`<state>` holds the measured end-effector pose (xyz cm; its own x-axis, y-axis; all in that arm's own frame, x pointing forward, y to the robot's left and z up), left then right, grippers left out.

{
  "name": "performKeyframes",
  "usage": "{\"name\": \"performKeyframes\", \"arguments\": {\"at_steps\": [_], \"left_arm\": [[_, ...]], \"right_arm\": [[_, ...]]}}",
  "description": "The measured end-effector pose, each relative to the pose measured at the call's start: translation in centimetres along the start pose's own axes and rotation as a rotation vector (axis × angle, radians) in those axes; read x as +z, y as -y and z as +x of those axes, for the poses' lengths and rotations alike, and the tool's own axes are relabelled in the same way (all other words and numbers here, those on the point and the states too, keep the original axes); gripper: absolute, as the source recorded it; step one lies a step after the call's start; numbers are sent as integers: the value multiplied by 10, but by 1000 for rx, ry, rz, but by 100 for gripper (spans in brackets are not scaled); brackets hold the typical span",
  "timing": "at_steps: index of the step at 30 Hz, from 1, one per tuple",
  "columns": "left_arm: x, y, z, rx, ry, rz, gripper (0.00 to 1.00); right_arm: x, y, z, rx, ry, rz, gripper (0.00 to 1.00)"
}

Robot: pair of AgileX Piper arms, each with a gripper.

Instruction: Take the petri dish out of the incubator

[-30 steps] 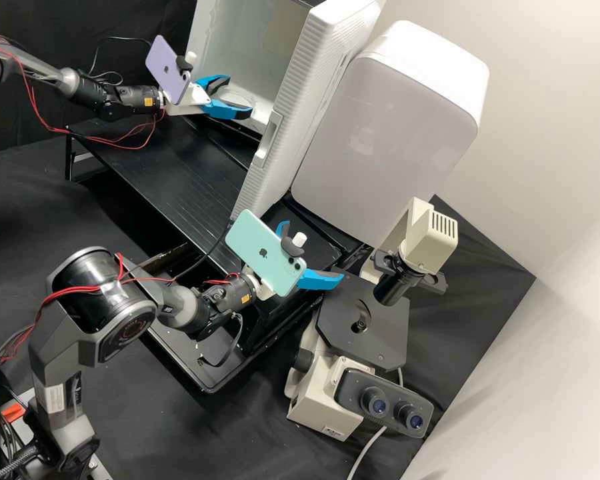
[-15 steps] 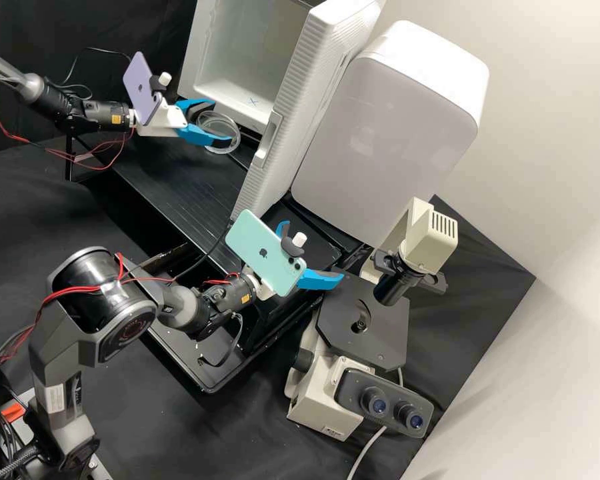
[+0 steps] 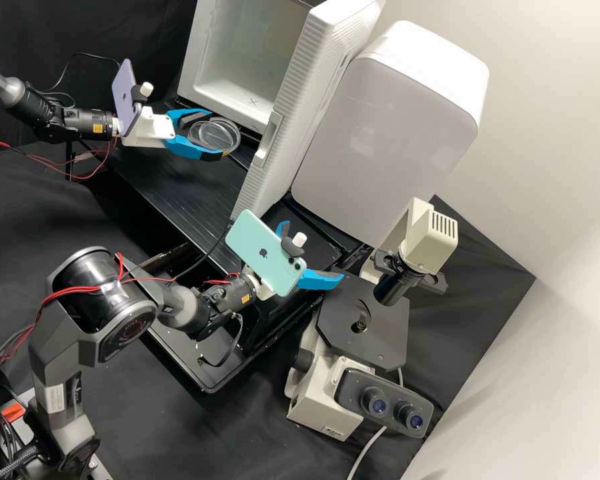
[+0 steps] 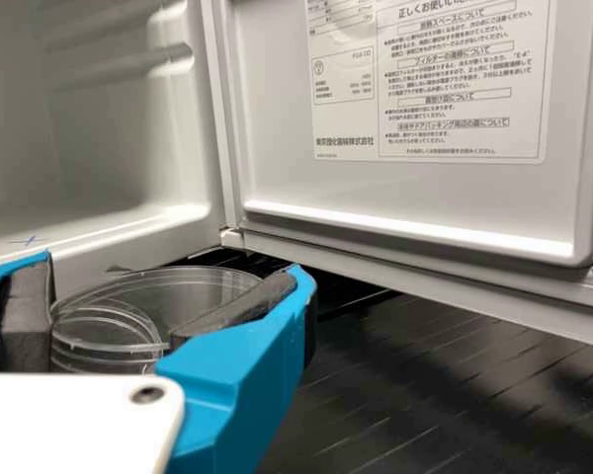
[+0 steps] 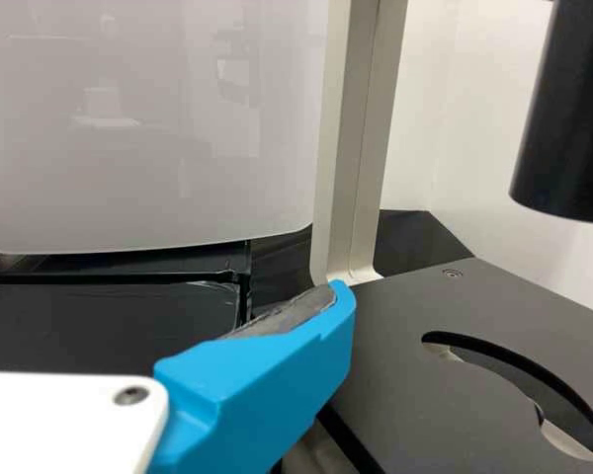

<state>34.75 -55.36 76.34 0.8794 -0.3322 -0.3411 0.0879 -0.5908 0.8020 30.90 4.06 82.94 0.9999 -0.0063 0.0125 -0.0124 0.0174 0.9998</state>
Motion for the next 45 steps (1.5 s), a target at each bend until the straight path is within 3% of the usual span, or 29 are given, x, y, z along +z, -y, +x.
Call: {"name": "performKeyframes", "arguments": {"at_steps": [9, 14, 22, 27, 45], "left_arm": [[-2, -1, 0, 8, -17, -11, 0], [-4, 1, 1, 15, -43, 7, 0], [-13, 17, 10, -16, -89, 61, 0], [-16, 23, 17, -28, -93, 64, 0], [-35, 19, 27, -3, -170, 98, 0]], "right_arm": [[0, 0, 0, 0, 0, 0, 100], [0, 0, 0, 0, 0, 0, 100], [0, 0, 0, 0, 0, 0, 100], [0, 0, 0, 0, 0, 0, 100], [0, 0, 0, 0, 0, 0, 100]]}}
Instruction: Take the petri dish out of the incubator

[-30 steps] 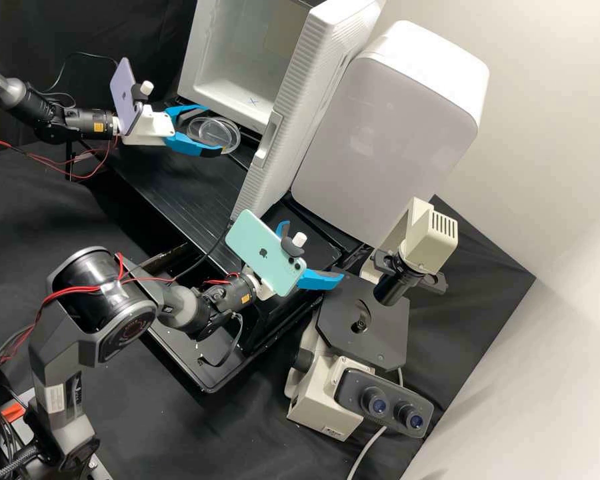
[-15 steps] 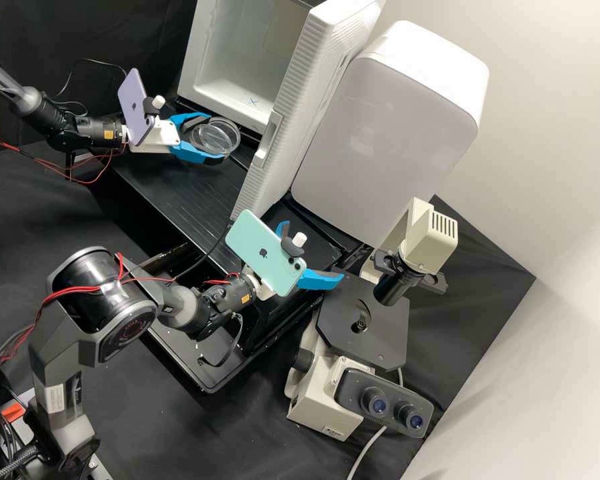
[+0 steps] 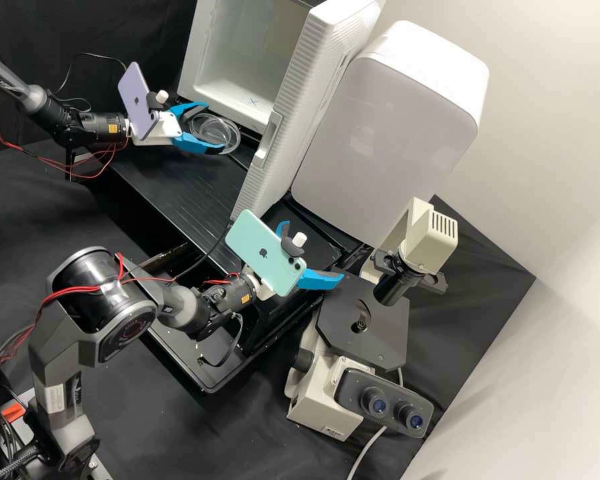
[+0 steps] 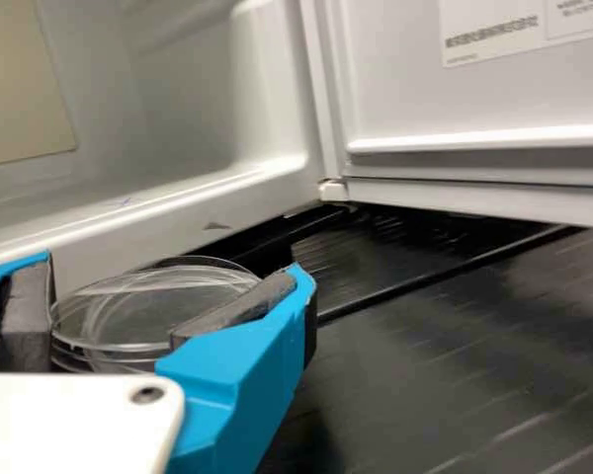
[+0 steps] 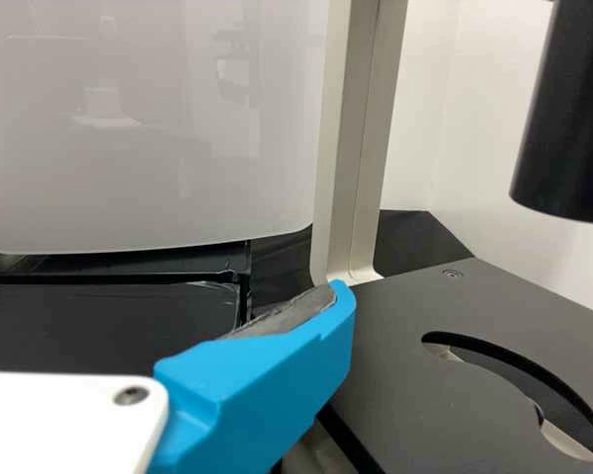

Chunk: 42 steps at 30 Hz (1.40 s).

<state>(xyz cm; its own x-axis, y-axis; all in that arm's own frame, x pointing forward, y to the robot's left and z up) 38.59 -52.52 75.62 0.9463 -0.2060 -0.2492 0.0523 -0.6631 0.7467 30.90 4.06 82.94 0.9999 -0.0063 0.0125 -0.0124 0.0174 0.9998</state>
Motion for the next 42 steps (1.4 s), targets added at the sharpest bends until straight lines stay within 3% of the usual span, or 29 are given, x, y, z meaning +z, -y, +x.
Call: {"name": "performKeyframes", "arguments": {"at_steps": [5, 19, 27, 42], "left_arm": [[-6, -3, -1, 15, -14, 22, 0], [-18, -16, 9, 72, -61, -28, 0], [-10, -10, 17, 40, -2, -95, 0], [4, -7, 23, 20, 64, -100, 0]], "right_arm": [[0, 0, 0, 0, 0, 0, 100], [0, 0, 0, 0, 0, 0, 100], [0, 0, 0, 0, 0, 0, 100], [0, 0, 0, 0, 0, 0, 100]]}}
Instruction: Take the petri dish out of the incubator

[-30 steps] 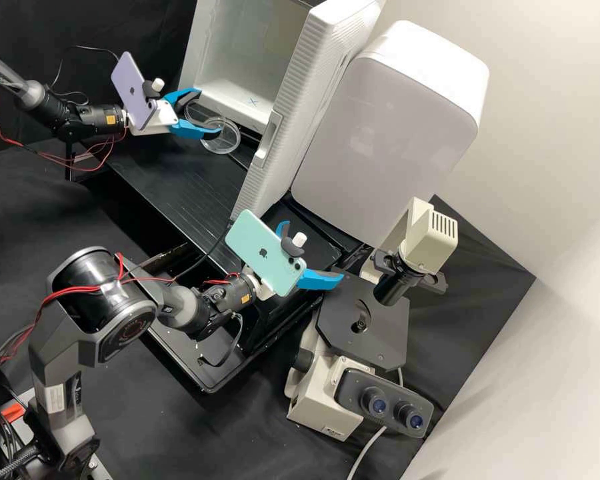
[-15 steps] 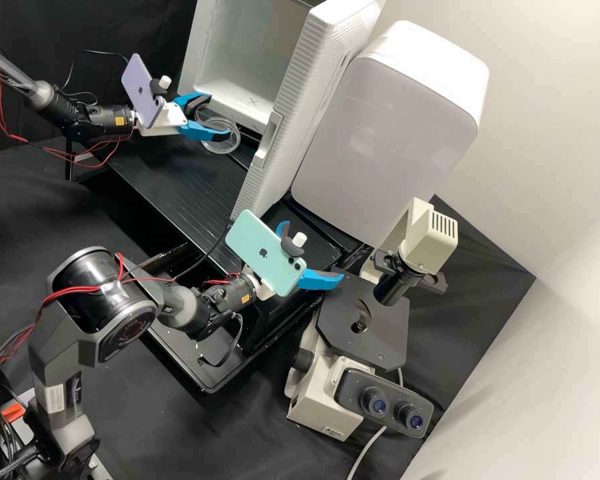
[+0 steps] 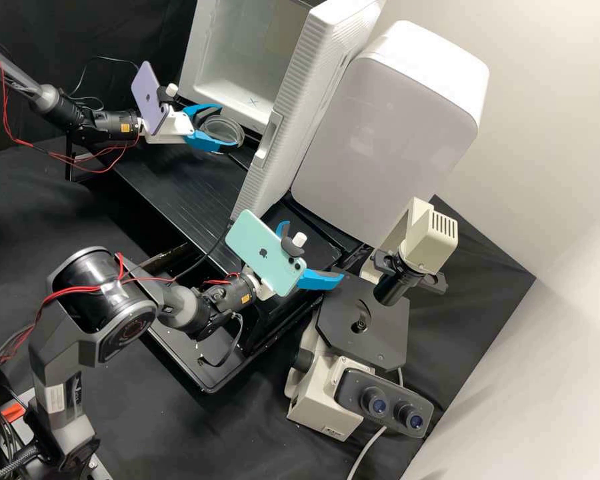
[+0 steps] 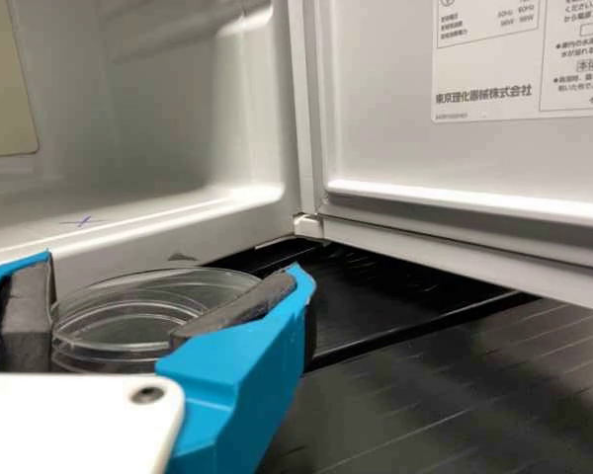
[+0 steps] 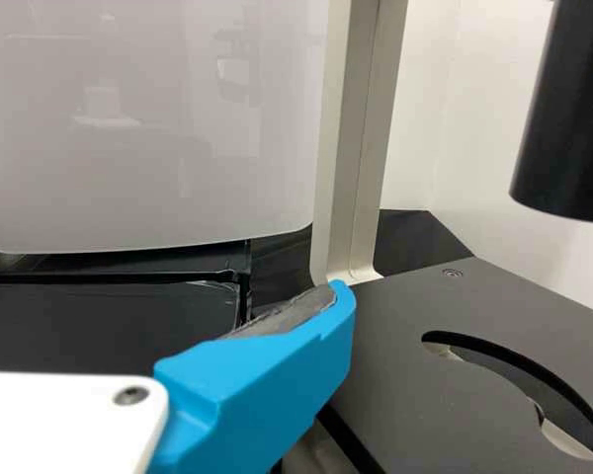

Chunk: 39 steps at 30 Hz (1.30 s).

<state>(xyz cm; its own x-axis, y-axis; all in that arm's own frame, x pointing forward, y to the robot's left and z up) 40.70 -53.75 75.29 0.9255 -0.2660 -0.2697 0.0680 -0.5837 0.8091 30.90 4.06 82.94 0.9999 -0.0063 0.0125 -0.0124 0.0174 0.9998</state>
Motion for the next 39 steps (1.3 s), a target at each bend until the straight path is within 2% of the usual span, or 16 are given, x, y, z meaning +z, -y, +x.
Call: {"name": "performKeyframes", "arguments": {"at_steps": [11, 15, 20, 29, 36, 37, 39], "left_arm": [[-7, 2, -3, -6, -19, 11, 0], [-11, 2, -3, -1, -39, 4, 0], [-12, 7, -1, -12, -41, 2, 0], [-11, 6, 1, -9, -33, 6, 0], [-10, 10, 3, -18, -29, 6, 0], [-10, 10, 3, -18, -29, 6, 100], [-10, 10, 3, -18, -29, 6, 100]], "right_arm": [[0, 0, 0, 0, 0, 0, 100], [0, 0, 0, 0, 0, 0, 100], [0, 0, 0, 0, 0, 0, 100], [0, 0, 0, 0, 0, 0, 100], [0, 0, 0, 0, 0, 0, 100], [0, 0, 0, 0, 0, 0, 100], [0, 0, 0, 0, 0, 0, 100]]}}
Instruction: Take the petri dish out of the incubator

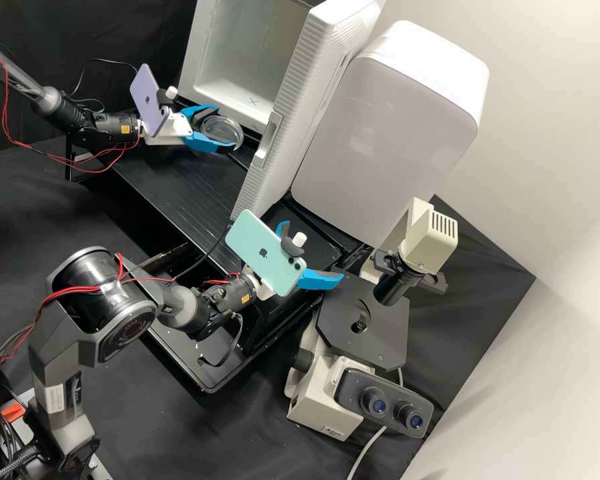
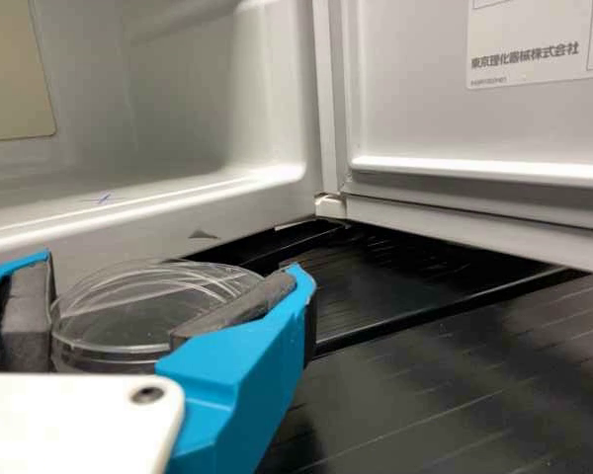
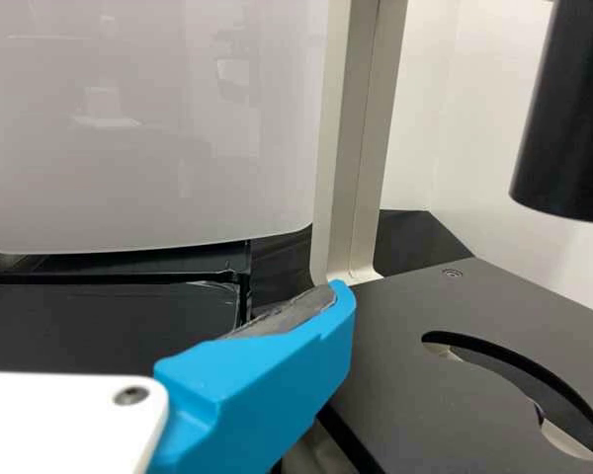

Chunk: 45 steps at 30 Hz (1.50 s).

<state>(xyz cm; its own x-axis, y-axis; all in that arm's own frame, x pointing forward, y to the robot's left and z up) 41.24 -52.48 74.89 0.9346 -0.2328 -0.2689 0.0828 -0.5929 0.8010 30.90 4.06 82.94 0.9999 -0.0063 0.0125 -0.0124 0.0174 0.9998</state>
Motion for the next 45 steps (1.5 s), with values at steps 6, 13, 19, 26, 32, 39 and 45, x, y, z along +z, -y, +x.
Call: {"name": "performKeyframes", "arguments": {"at_steps": [6, 13, 19, 26, 32, 39, 45], "left_arm": [[0, 0, 0, 0, 0, 3, 100], [-1, 0, 0, 0, -2, 10, 100], [-1, 2, -1, -16, -7, 11, 100], [-1, 2, -1, -18, -7, 11, 100], [-2, 5, -3, -32, -10, 9, 100], [-1, 7, -5, -40, -11, 13, 100], [1, 10, -13, -54, -8, 10, 100]], "right_arm": [[0, 0, 0, 0, 0, 0, 100], [0, 0, 0, 0, 0, 0, 100], [0, 0, 0, 0, 0, 0, 100], [0, 0, 0, 0, 0, 0, 100], [0, 0, 0, 0, 0, 0, 100], [0, 0, 0, 0, 0, 0, 100], [0, 0, 0, 0, 0, 0, 100]]}}
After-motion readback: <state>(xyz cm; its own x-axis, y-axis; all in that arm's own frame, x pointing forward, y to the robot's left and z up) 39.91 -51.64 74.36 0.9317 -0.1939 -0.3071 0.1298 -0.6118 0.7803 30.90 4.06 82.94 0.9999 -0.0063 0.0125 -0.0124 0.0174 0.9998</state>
